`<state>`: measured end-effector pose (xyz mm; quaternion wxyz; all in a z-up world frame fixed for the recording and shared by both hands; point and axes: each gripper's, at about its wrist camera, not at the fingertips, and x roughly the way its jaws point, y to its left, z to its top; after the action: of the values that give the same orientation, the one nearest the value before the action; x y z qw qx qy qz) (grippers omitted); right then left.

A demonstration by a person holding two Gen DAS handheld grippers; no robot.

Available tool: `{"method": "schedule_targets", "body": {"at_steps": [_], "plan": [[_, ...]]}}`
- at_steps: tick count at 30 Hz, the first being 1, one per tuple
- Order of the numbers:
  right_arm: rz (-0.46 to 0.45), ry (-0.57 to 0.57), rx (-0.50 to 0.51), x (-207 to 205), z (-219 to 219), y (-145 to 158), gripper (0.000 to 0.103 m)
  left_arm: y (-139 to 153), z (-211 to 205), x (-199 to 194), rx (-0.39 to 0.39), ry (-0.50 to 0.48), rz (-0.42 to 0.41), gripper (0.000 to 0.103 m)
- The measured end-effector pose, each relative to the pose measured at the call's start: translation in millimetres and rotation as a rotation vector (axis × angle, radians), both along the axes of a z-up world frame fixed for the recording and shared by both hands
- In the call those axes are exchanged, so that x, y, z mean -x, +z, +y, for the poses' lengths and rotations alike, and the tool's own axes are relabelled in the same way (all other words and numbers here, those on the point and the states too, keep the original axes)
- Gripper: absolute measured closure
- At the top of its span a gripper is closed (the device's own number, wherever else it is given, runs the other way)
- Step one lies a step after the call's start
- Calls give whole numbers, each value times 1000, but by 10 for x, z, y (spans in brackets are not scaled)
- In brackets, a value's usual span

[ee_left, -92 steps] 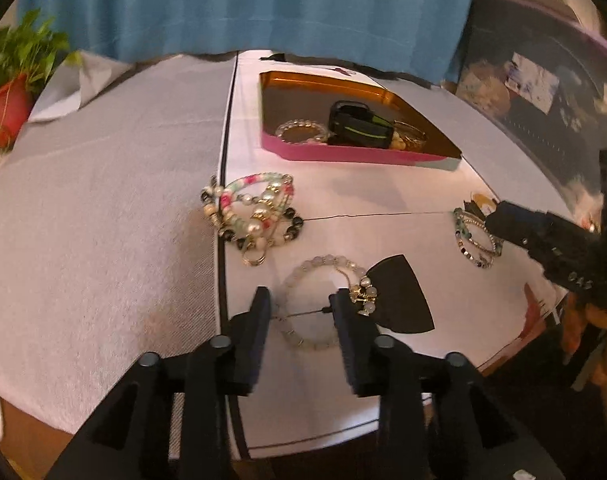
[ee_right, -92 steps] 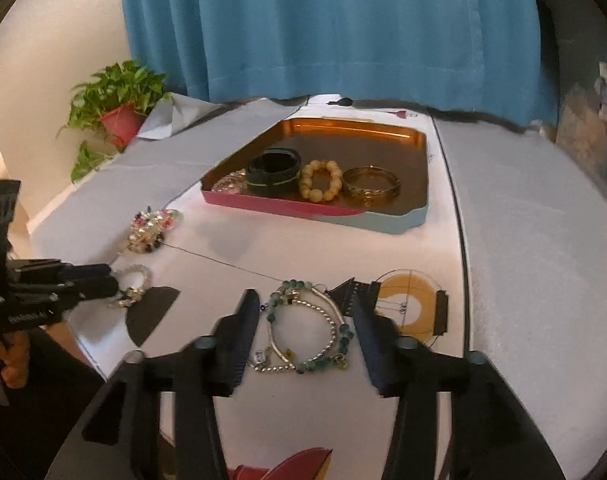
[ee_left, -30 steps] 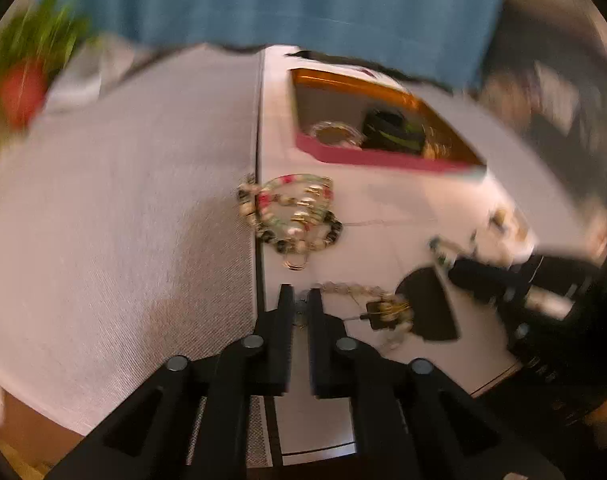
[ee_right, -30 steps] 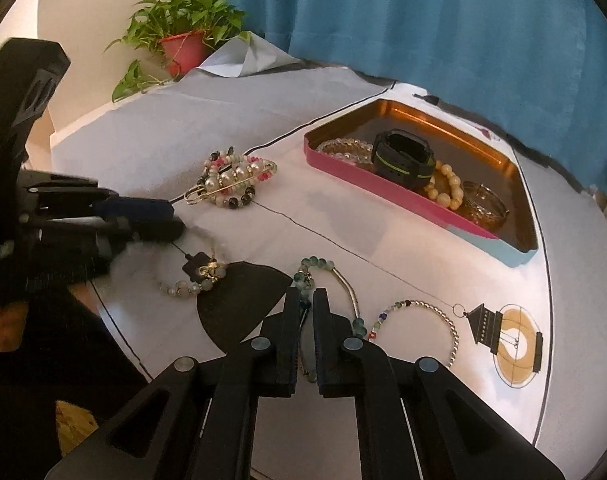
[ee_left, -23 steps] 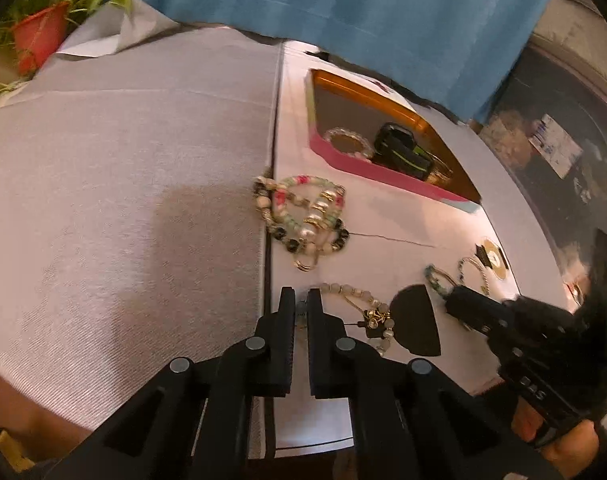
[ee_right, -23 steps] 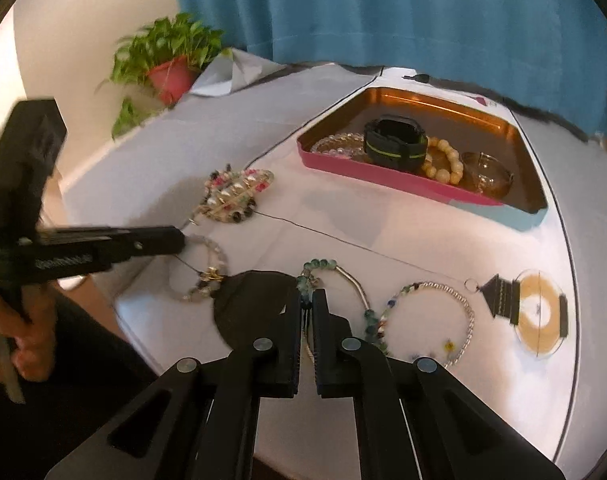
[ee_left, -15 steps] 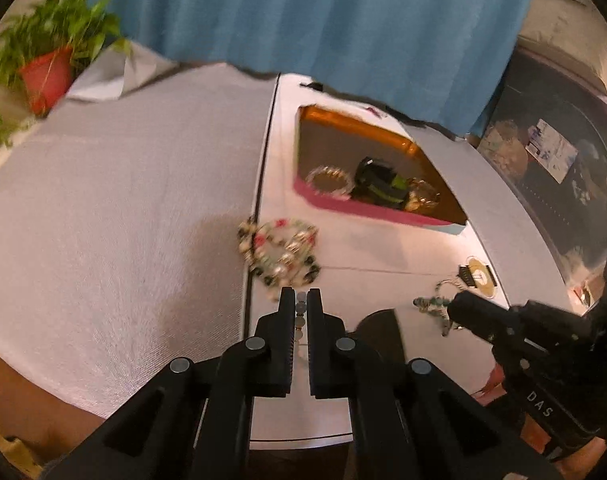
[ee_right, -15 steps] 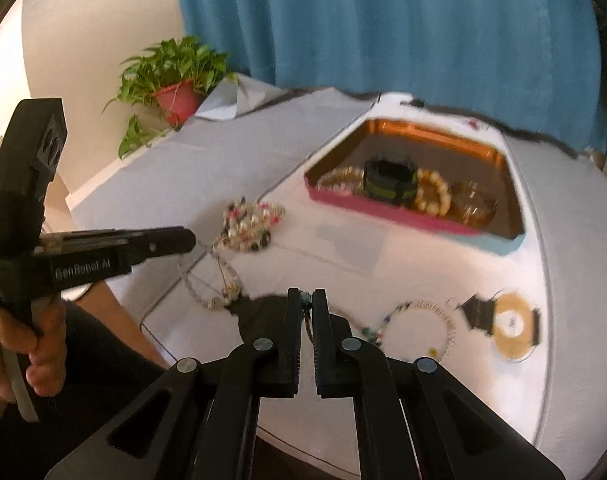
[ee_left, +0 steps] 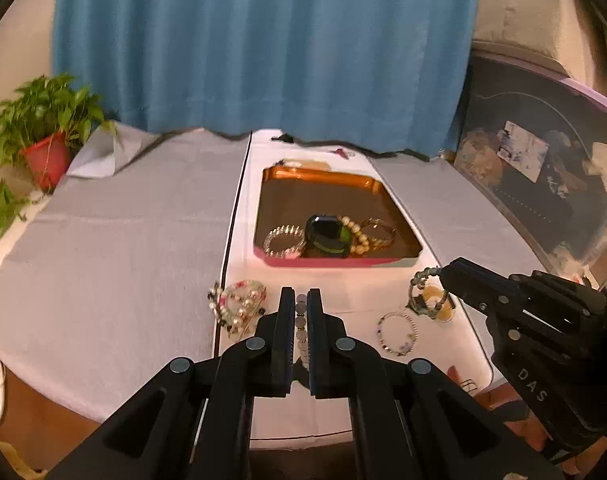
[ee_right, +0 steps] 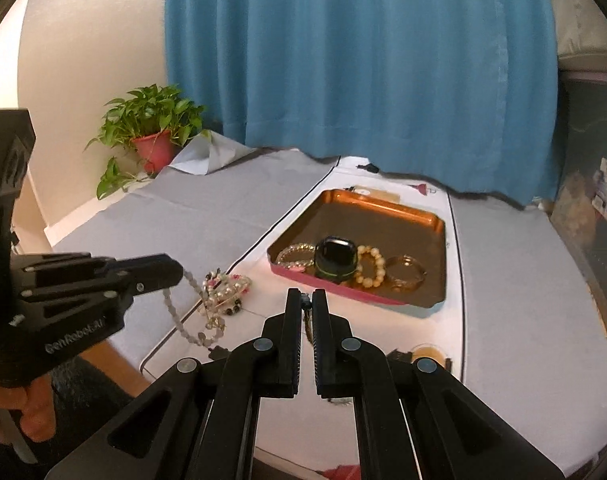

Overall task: Organize jewelry
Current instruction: 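Lift both bracelets and carry them toward the tray with both tools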

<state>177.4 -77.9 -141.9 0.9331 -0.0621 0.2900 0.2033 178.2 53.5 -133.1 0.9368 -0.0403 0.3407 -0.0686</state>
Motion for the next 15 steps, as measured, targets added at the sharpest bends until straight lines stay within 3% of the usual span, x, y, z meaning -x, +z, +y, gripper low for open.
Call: {"method": "schedule_targets", "body": {"at_steps": [10, 15], "plan": [[3, -26, -20, 119, -136, 224, 98, 236, -99, 68, 12, -33, -38, 100], [3, -53, -87, 109, -227, 432, 98, 298, -127, -21, 48, -41, -54, 100]]}}
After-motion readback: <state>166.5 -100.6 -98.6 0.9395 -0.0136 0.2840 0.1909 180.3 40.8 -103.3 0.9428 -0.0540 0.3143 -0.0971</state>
